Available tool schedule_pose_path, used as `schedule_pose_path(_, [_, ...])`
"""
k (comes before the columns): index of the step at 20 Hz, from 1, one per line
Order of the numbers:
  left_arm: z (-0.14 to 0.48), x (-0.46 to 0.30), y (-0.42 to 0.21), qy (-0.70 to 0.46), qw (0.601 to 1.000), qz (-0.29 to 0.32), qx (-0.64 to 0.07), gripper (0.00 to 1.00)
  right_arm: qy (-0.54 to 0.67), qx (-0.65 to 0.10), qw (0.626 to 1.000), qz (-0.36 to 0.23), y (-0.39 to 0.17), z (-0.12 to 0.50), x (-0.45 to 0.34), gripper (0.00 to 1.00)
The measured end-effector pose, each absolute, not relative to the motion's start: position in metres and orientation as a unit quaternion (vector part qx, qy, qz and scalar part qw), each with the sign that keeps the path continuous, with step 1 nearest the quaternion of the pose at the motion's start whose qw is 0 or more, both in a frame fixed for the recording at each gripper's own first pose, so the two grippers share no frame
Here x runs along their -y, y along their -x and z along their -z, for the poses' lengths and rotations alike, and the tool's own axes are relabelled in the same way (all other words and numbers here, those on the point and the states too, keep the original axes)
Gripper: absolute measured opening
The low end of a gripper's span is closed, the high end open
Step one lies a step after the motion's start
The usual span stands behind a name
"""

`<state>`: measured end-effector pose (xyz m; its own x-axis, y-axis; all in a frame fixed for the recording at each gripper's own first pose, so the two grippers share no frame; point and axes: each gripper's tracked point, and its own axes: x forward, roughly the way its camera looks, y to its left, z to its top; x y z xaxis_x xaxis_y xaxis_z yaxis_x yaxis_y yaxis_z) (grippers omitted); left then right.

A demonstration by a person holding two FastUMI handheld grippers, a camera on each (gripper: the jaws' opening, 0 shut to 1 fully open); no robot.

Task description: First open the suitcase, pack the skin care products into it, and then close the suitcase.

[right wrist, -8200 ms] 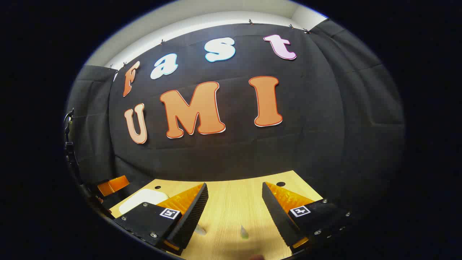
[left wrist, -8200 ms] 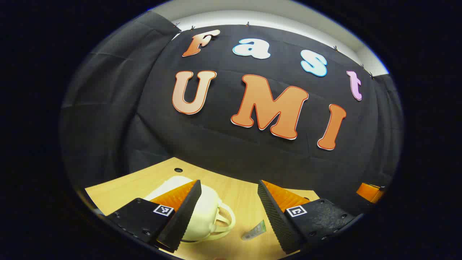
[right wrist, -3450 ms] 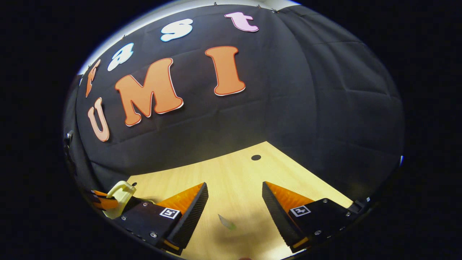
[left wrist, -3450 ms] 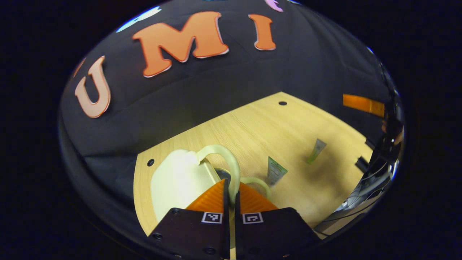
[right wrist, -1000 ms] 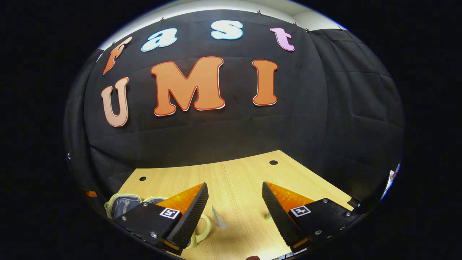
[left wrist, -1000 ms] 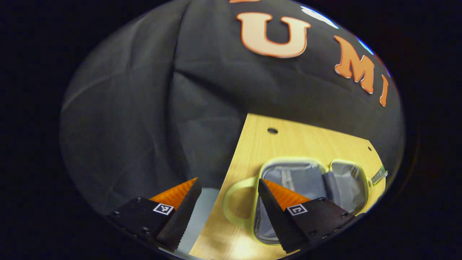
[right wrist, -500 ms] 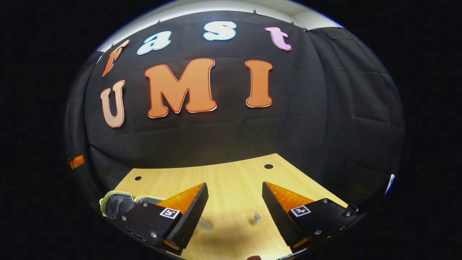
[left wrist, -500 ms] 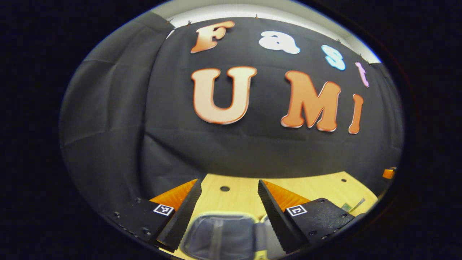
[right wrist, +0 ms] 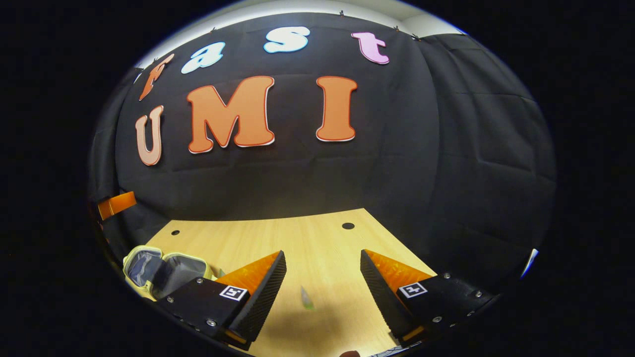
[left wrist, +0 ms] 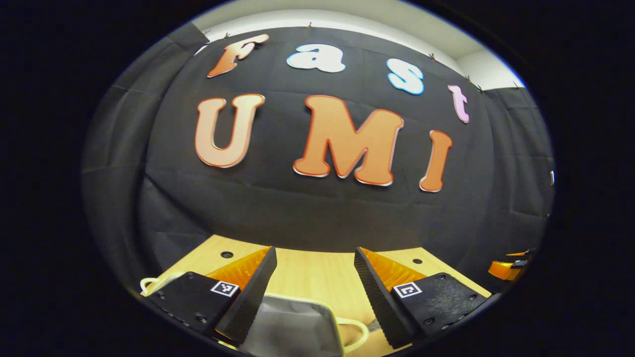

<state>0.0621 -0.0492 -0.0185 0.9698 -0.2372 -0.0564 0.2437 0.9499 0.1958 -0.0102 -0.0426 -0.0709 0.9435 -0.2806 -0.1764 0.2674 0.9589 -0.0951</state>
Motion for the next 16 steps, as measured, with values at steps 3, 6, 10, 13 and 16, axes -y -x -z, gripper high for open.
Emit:
schedule_pose_path(3, [0.058, 0.098, -0.051, -0.120, 0.982, 0.142, -0.033, 0.97, 0.030, -0.110, 0.983, 0.141, 0.012, 0.082, 0.068, 0.95])
schedule_pose_path(6, [0.109, 0.131, -0.041, -0.141, 0.976, 0.157, -0.062, 0.97, 0.025, -0.118, 0.983, 0.137, 0.009, 0.091, 0.080, 0.95])
schedule_pose_path(10, [0.174, 0.140, -0.047, -0.189, 0.967, 0.145, -0.088, 0.97, 0.028, -0.134, 0.983, 0.125, 0.002, 0.105, 0.081, 0.95])
schedule_pose_path(13, [0.228, 0.139, -0.056, -0.194, 0.963, 0.134, -0.133, 0.97, 0.039, -0.147, 0.982, 0.116, 0.000, 0.115, 0.079, 0.95])
schedule_pose_path(16, [0.265, 0.136, -0.061, -0.202, 0.958, 0.128, -0.161, 0.97, 0.044, -0.157, 0.980, 0.116, -0.001, 0.121, 0.084, 0.95])
